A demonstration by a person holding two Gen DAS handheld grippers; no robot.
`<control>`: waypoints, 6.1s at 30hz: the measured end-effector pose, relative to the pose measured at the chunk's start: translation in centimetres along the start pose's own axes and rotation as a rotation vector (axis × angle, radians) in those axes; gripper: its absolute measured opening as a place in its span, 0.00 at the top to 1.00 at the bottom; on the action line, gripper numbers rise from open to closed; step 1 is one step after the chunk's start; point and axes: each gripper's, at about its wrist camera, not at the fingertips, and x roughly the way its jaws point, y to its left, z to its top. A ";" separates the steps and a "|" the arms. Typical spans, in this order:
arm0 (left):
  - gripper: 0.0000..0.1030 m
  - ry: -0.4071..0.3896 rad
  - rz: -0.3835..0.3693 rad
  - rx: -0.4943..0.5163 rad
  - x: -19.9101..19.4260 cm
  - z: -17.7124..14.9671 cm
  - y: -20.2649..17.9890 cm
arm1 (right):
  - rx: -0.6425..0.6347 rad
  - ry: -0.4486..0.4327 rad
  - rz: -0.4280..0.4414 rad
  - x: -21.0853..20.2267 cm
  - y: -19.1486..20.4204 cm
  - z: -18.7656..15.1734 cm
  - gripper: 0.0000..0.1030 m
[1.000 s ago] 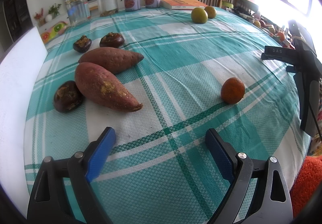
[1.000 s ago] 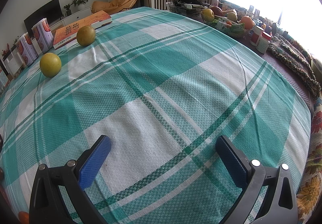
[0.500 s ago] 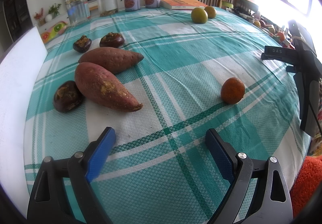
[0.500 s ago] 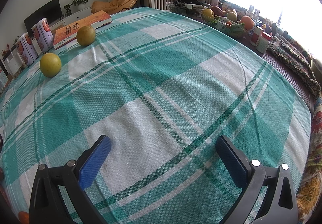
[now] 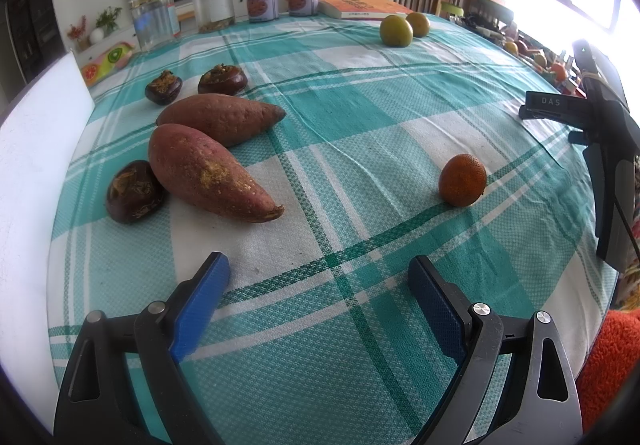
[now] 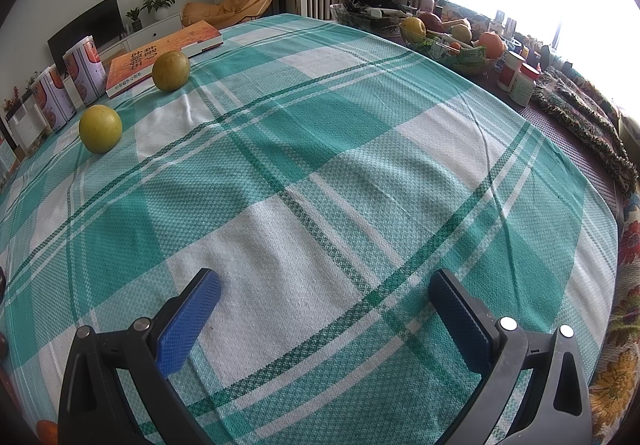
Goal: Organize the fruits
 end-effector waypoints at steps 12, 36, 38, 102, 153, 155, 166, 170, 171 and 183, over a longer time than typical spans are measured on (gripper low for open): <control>0.10 0.000 0.000 0.000 0.0 0.0 0.0 | 0.000 0.000 0.000 0.0 0.0 0.0 0.00; 0.10 0.000 0.000 0.000 0.0 0.0 0.0 | 0.000 0.000 0.000 0.0 0.0 0.0 0.00; 0.10 0.000 0.000 0.000 0.0 0.0 0.0 | 0.000 0.000 0.000 0.0 0.0 0.0 0.00; 0.10 0.001 0.000 -0.001 0.0 0.0 0.0 | 0.000 0.001 0.000 0.0 0.0 0.0 0.00; 0.10 0.001 -0.002 -0.003 0.0 0.0 0.0 | 0.000 0.001 0.000 0.0 0.0 0.0 0.00; 0.10 0.001 -0.001 -0.002 0.0 0.0 0.0 | 0.000 0.001 0.000 0.0 0.0 0.0 0.00; 0.10 -0.001 -0.007 -0.006 0.0 0.0 0.0 | 0.000 0.001 0.000 0.0 0.0 0.0 0.00; 0.10 -0.009 -0.035 -0.025 -0.2 -0.1 0.3 | 0.000 0.002 0.000 0.0 0.0 0.0 0.00; 0.10 -0.012 -0.047 -0.032 -0.2 -0.1 0.5 | 0.000 0.001 0.000 0.0 0.0 0.0 0.00; 0.12 -0.068 -0.021 -0.426 -3.0 1.9 10.0 | 0.000 0.001 0.000 0.0 0.0 0.0 0.00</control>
